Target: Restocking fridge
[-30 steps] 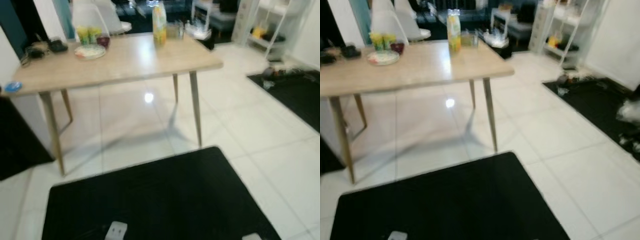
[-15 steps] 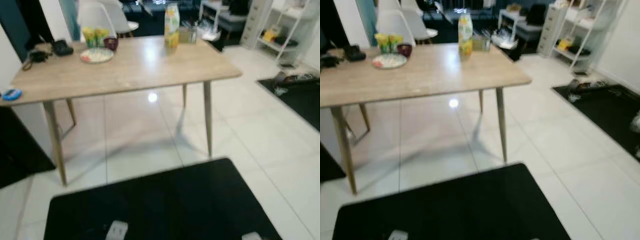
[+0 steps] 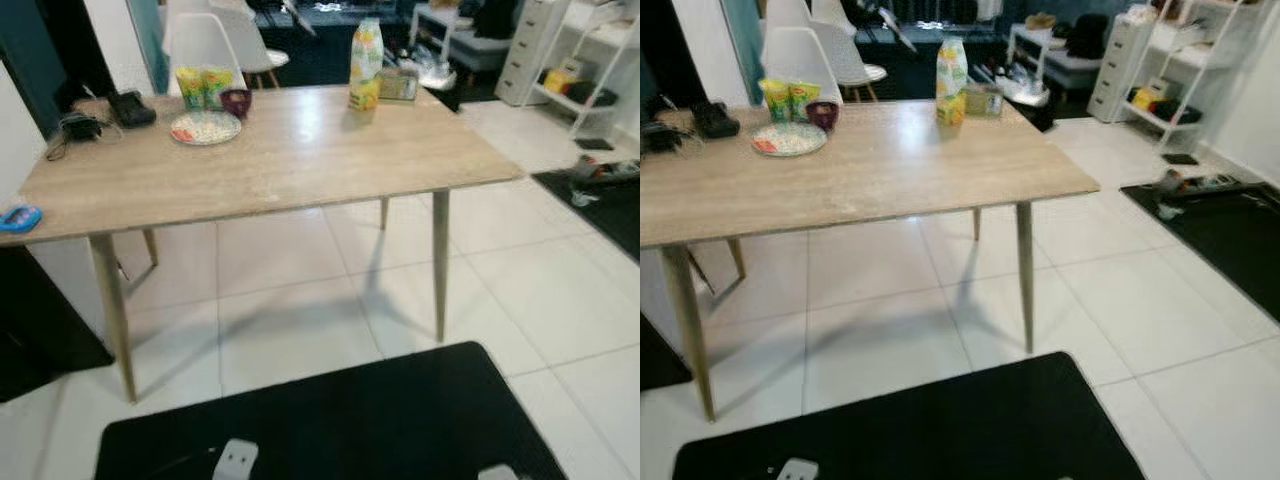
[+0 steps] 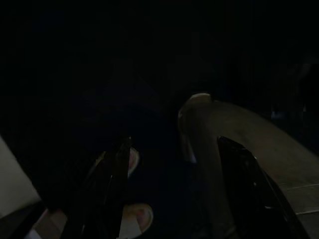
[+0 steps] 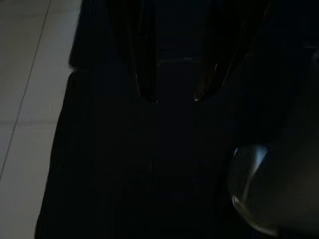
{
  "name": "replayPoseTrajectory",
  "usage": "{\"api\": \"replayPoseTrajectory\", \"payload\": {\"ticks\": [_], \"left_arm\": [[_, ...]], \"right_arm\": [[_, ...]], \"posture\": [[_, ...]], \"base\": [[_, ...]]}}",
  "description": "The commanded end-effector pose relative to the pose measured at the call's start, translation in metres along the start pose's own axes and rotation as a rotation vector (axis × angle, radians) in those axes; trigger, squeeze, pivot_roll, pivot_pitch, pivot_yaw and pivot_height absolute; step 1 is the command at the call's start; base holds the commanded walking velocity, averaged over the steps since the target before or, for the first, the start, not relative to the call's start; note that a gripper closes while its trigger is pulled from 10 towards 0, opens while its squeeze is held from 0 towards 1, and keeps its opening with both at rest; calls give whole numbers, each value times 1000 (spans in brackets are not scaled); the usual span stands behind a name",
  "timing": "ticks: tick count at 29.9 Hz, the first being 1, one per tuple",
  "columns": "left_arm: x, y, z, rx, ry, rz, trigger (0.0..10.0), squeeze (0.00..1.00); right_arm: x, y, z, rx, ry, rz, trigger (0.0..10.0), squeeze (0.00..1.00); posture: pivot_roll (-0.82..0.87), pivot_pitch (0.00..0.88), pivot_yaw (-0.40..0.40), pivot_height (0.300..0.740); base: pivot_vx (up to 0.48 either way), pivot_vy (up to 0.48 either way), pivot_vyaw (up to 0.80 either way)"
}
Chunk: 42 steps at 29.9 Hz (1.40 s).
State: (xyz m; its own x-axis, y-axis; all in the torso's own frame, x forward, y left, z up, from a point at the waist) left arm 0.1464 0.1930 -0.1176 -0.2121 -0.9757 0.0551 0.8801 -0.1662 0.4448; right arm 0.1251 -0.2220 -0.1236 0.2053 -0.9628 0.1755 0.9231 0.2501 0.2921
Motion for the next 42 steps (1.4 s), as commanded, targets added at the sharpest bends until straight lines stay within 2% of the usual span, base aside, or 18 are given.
{"api": "replayPoseTrajectory", "payload": {"ticks": [1,4,26,42], "left_arm": [[2,-9,1,-32,-5,-6,10000,0],[2,-9,1,-32,-6,-6,10000,0],[2,-12,1,-40,3,12,10000,0],[-1,-17,2,-53,22,13,10000,0]], "right_arm": [[-3,3,0,6,3,3,10000,0],[-3,3,0,6,4,2,10000,0],[-6,-1,-1,-23,10,-8,10000,0],[-7,-3,0,-33,8,-11,10000,0]], "posture": [[53,0,-32,740],[53,0,-32,740],[55,0,-28,740],[51,0,-28,740]], "base": [[304,0,0],[304,0,0],[297,0,-788],[0,0,-788]]}}
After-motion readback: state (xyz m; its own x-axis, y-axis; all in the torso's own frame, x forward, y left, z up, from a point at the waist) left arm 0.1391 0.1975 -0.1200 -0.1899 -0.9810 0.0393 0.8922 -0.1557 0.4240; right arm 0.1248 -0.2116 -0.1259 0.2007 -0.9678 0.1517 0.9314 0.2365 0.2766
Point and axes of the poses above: a point about 5 cm out from each wrist's last joint towards the gripper, its own z axis pointing back from the gripper into the wrist, its own y axis along the axis of the wrist's last joint, x = y × z, the point moved 2 cm from there along -z, pointing out of the wrist towards the gripper, and after that the axes turned 1 degree about -z, right-handed, at the moved point
